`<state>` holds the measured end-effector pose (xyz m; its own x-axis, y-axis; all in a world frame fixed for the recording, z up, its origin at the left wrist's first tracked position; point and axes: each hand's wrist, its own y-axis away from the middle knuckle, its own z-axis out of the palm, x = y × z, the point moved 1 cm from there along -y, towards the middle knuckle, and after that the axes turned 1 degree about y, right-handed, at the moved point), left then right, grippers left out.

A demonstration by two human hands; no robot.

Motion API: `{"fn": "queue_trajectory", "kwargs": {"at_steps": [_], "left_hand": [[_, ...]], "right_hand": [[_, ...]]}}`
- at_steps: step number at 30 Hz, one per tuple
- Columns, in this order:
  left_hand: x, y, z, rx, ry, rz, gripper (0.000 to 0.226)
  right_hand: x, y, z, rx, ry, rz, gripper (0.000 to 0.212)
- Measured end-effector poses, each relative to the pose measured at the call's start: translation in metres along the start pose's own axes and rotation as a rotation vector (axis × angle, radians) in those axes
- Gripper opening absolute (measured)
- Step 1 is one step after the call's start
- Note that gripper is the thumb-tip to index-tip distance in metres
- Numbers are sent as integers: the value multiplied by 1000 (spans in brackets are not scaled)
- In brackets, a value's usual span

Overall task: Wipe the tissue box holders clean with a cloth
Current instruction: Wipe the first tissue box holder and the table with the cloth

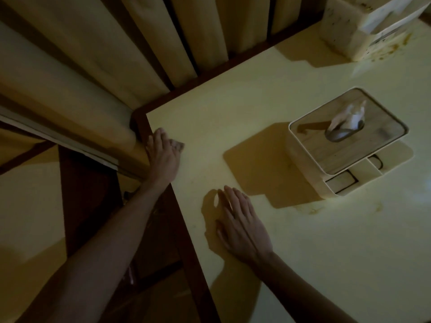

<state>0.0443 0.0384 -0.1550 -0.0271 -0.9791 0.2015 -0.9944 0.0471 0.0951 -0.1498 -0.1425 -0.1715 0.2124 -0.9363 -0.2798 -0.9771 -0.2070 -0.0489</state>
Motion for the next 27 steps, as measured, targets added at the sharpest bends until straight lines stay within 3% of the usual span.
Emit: {"fn": "queue_trajectory", "kwargs": {"at_steps": [6, 10, 13, 20, 25, 27], "left_hand": [[-20, -49, -13, -84, 56, 93, 60], [-27, 5, 0, -60, 182, 209, 59], [-17, 68, 5, -11, 277, 270, 54], [26, 170, -15, -98, 690, 50, 24], [47, 188, -30, -314, 554, 40, 39], [61, 186, -38, -291, 505, 41, 45]], "right_hand": [[1, -1, 4, 55, -32, -8, 64], [2, -1, 3, 39, -43, 17, 59], [3, -2, -2, 32, -191, 69, 54], [6, 6, -31, 104, -653, 245, 41], [24, 12, -88, 214, -698, 172, 27], [45, 14, -117, 221, -662, 122, 24]]}}
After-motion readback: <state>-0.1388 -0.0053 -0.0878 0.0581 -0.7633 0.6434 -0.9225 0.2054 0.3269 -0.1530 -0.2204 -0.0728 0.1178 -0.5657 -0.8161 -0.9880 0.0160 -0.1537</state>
